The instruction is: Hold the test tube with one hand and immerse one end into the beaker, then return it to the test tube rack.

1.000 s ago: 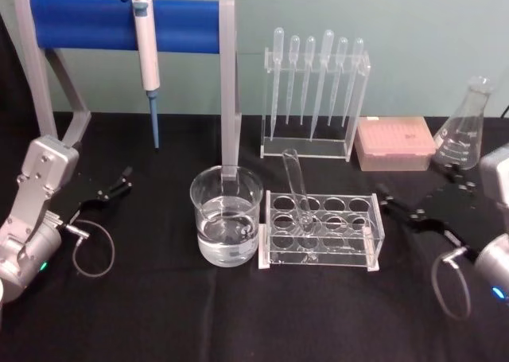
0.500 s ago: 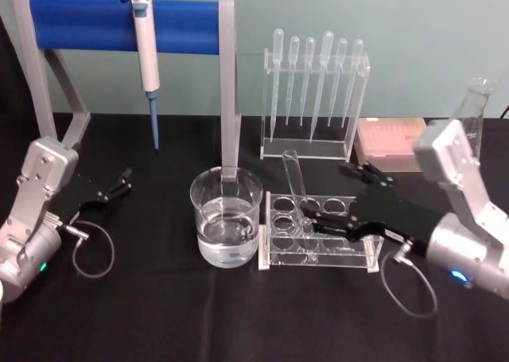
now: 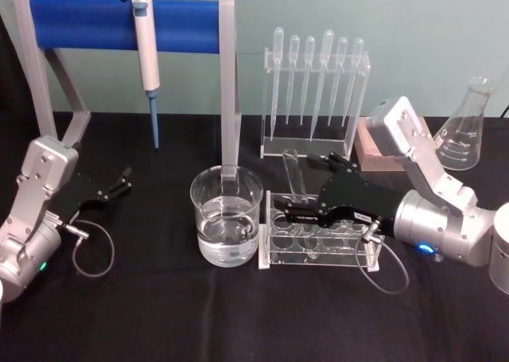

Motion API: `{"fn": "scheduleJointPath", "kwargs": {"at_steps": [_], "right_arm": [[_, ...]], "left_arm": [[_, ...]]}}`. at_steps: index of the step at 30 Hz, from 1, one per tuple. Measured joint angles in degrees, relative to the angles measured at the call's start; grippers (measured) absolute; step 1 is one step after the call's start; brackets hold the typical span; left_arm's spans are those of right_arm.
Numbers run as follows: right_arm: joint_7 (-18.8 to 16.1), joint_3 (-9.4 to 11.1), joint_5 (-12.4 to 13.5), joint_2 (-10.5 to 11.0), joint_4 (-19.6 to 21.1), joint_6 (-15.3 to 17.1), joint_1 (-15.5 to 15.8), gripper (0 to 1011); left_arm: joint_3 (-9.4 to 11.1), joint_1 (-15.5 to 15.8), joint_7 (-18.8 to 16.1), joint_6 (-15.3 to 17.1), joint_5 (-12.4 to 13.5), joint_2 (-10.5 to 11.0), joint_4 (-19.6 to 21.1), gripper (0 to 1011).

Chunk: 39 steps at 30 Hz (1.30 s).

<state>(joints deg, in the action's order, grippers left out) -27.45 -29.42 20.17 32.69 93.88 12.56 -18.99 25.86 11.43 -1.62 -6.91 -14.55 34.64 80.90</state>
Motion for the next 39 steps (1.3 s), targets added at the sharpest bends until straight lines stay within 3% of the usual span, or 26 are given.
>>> {"fn": "scheduleJointPath", "kwargs": {"at_steps": [7, 15, 18, 30, 39], "right_arm": [[-0.9, -0.1, -0.5, -1.3, -1.1, 0.0, -0.6, 938], [-1.0, 0.4, -0.3, -2.0, -1.2, 0.1, -0.2, 738], [-1.0, 0.6, -0.3, -2.0, -1.2, 0.1, 0.0, 600], [0.4, 2.4, 0.6, -2.3, 0.5, -0.8, 2.2, 241], [3.9, 7.3, 3.3, -2.9, 6.2, -3.7, 6.4, 226]], "left_arm": [[0.0, 0.0, 0.0, 0.0, 0.0, 0.0, 0.0, 1000], [0.0, 0.0, 0.0, 0.0, 0.0, 0.0, 0.0, 1000], [0.0, 0.0, 0.0, 0.0, 0.0, 0.0, 0.0, 1000], [0.0, 0.0, 0.0, 0.0, 0.0, 0.0, 0.0, 1000], [0.0, 0.0, 0.0, 0.0, 0.0, 0.0, 0.0, 1000]]}}
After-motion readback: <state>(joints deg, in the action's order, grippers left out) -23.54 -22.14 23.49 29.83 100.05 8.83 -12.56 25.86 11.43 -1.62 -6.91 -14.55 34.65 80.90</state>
